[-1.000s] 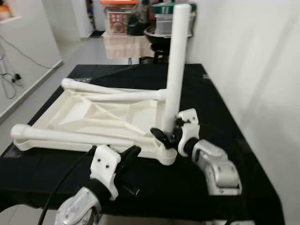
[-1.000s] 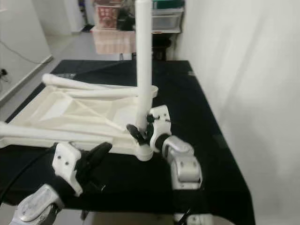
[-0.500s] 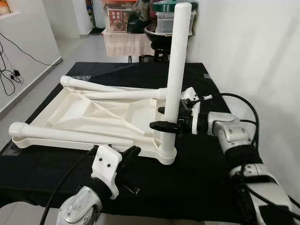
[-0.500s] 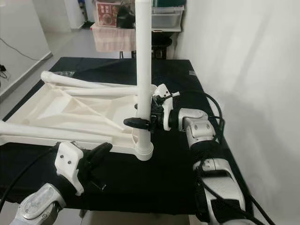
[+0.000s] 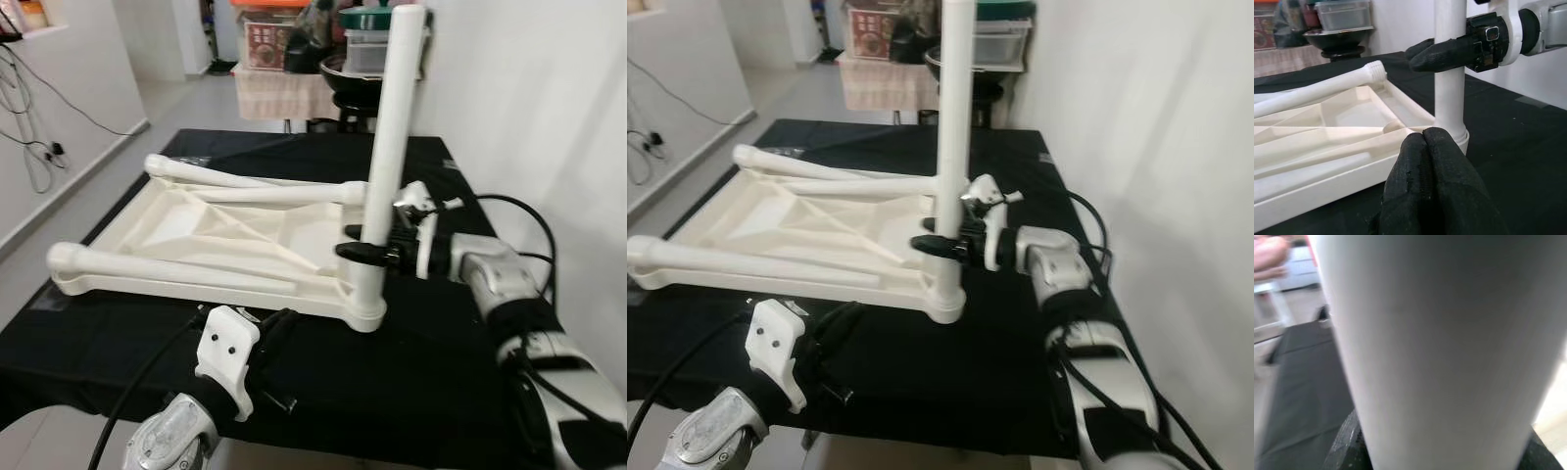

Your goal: Building children table

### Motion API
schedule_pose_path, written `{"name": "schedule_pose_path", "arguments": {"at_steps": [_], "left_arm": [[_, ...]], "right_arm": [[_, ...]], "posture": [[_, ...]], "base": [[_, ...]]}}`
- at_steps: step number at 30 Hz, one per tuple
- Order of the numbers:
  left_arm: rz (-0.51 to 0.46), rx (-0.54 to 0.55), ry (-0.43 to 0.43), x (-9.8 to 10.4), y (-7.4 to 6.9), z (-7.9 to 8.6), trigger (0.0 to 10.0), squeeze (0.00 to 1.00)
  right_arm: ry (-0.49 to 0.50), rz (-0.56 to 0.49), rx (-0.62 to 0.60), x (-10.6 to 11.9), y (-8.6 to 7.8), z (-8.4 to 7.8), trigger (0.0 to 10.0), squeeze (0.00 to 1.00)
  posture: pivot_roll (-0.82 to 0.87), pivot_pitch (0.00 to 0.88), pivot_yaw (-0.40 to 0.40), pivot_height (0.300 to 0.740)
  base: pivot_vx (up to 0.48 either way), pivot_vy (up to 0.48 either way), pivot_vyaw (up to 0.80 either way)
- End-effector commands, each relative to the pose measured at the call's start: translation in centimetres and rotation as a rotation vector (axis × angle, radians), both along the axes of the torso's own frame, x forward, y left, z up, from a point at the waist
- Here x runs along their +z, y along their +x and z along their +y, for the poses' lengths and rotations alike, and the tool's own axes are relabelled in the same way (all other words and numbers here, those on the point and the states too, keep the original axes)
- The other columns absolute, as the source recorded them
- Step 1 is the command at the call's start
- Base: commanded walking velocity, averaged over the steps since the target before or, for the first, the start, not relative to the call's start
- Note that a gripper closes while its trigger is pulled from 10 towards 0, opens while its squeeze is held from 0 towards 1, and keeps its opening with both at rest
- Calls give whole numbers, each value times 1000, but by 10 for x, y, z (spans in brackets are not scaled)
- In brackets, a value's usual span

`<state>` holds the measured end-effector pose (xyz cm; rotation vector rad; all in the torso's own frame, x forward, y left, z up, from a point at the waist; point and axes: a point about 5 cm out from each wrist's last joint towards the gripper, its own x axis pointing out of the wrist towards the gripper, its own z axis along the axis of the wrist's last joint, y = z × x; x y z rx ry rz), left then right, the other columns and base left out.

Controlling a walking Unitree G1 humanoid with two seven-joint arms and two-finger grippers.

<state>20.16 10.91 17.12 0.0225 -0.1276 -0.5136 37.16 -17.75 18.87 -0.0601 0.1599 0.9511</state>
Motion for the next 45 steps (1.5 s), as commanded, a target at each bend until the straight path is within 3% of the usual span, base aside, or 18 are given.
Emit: {"name": "schedule_pose_path", "arguments": {"at_steps": [1, 2, 4, 6, 8, 11, 15, 16, 17, 18, 24, 27, 28, 32, 33, 41, 42, 45], "left_arm": [[0, 4, 7, 2, -3, 4, 10000, 0], [0, 4, 7, 2, -3, 4, 10000, 0], [0, 7, 10, 3, -2, 7, 10000, 0], [2, 6, 12, 3, -1, 8, 10000, 0], [2, 6, 12, 3, -1, 8, 10000, 0], [8, -4, 13, 2, -1, 7, 10000, 0], [8, 7, 19, 1, -1, 8, 10000, 0], [8, 12, 20, 1, -1, 9, 10000, 0], [8, 15, 22, 1, 0, 9, 10000, 0], [8, 16, 22, 0, 1, 9, 10000, 0], [13, 11, 23, -1, 3, 10, 10000, 0], [13, 11, 23, -2, 3, 10, 10000, 0], [14, 11, 24, -3, 4, 9, 10000, 0], [15, 12, 25, -3, 4, 9, 10000, 0], [16, 12, 26, -4, 5, 9, 10000, 0], [23, 12, 25, -7, 5, 8, 10000, 0], [24, 11, 25, -7, 5, 7, 10000, 0], [26, 10, 24, -8, 4, 7, 10000, 0]], "right_arm": [[-35, 57, -548, -27, -18, -11, 0, 0], [-35, 57, -548, -27, -18, -11, 0, 0], [-23, 137, -790, -45, -64, 7, 0, 0], [-15, 140, -758, -48, -77, 27, 0, 0], [-15, 140, -758, -48, -77, 27, 0, 0], [-24, 93, -685, -51, -72, 58, 0, 0], [-30, 87, -667, -53, -63, 62, 0, 0], [-33, 88, -652, -52, -62, 64, 9804, 0], [-34, 86, -630, -51, -60, 65, 10000, 0], [-24, 76, -595, -47, -57, 67, 10000, 1000], [111, 105, -325, -22, -36, 66, 10000, 1000], [118, 127, -267, -22, -36, 68, 10000, 1000], [113, 95, -120, -15, -35, 69, 10000, 1000], [98, 58, 48, -7, -34, 68, 10000, 1000], [71, 59, 121, -7, -30, 66, 10000, 0], [-25, 152, 63, -12, 6, 54, 10000, 0], [-29, 168, 22, -13, 9, 52, 0, 0], [-10, 203, 26, -13, 10, 47, 0, 0]], "posture": [[6, 46, -50, 740], [6, 46, -50, 740], [-2, 54, -36, 740], [-14, 49, -25, 740], [-14, 49, -25, 740], [18, 39, -40, 740], [24, 33, -40, 740], [24, 33, -40, 740], [22, 27, -39, 740], [24, 23, -38, 740], [33, 1, -37, 740], [33, 1, -37, 740], [43, 0, -41, 740], [44, 0, -42, 740], [54, 0, -48, 740], [68, 0, -50, 740], [68, 0, -48, 740], [67, 0, -45, 740]], "base": [[0, 0, 0], [0, 0, 0], [0, 0, 0], [0, 0, 0], [0, 0, 0], [0, 0, 0], [0, 0, 0], [0, 0, 0], [0, 0, 0], [0, 0, 0], [0, 0, 0], [0, 0, 0], [0, 0, 0], [0, 0, 0], [0, 0, 0], [0, 0, 0], [0, 0, 0], [0, 0, 0]]}}
